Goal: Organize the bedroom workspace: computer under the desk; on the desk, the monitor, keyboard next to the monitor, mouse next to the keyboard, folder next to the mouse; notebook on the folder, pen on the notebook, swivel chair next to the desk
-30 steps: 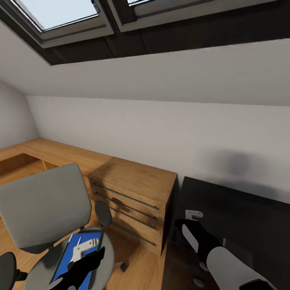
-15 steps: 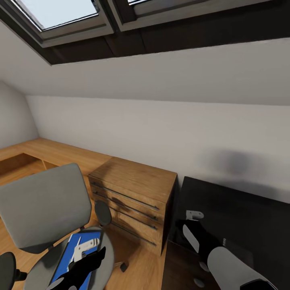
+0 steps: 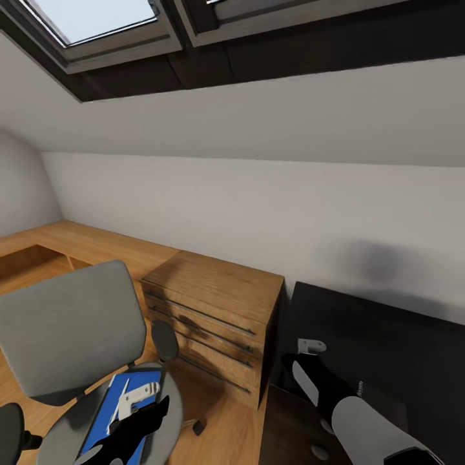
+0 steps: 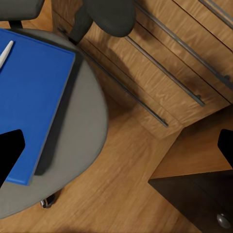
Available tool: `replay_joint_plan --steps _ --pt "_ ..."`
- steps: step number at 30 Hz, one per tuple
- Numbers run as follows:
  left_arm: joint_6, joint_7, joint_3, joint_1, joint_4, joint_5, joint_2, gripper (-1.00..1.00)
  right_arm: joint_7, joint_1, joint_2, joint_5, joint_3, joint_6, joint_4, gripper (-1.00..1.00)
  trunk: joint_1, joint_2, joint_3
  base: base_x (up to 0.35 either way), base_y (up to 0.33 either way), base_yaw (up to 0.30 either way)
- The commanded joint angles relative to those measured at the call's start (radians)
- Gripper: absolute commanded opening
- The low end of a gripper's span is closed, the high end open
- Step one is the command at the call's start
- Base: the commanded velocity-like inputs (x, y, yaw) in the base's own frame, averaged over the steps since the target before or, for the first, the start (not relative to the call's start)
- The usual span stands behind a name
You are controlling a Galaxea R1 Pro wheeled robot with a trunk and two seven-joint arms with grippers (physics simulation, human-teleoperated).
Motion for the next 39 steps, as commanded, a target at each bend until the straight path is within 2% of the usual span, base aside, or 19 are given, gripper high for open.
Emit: replay_joint_plan --steps 1,4,16,17,39 --pt "0.004 0.007 0.0 0.0 -0.002 0.011 -0.001 1.0 -0.008 -0.001 0.0 -0.009 0.009 0.005 -0.001 1.0 0.004 -0.008 -0.004 0.0 0.0 0.0" --pt "0.005 0.007 0.0 0.0 -0.002 0.011 -0.001 1.0 -0.008 -0.001 0.001 -0.009 0.009 0.005 -0.001 1.0 0.015 -0.029 -0.014 0.0 0.0 0.0" --pt "0.005 0.007 0.001 0.0 -0.002 0.011 -0.001 1.0 -0.009 -0.001 0.003 -0.009 0.011 0.006 -0.001 1.0 0.015 -0.029 -0.014 0.0 0.0 0.0" --pt "0.005 0.007 0.001 0.0 -0.002 0.011 -0.001 1.0 -0.009 -0.001 0.003 -0.009 0.011 0.006 -0.001 -1.0 0.015 -0.029 -0.014 0.0 0.0 0.0" --pt "0.005 0.007 0.002 0.0 -0.002 0.011 -0.001 1.0 -0.009 -0.001 0.003 -0.009 0.011 0.006 -0.001 -1.0 0.015 -0.029 -0.014 0.0 0.0 0.0"
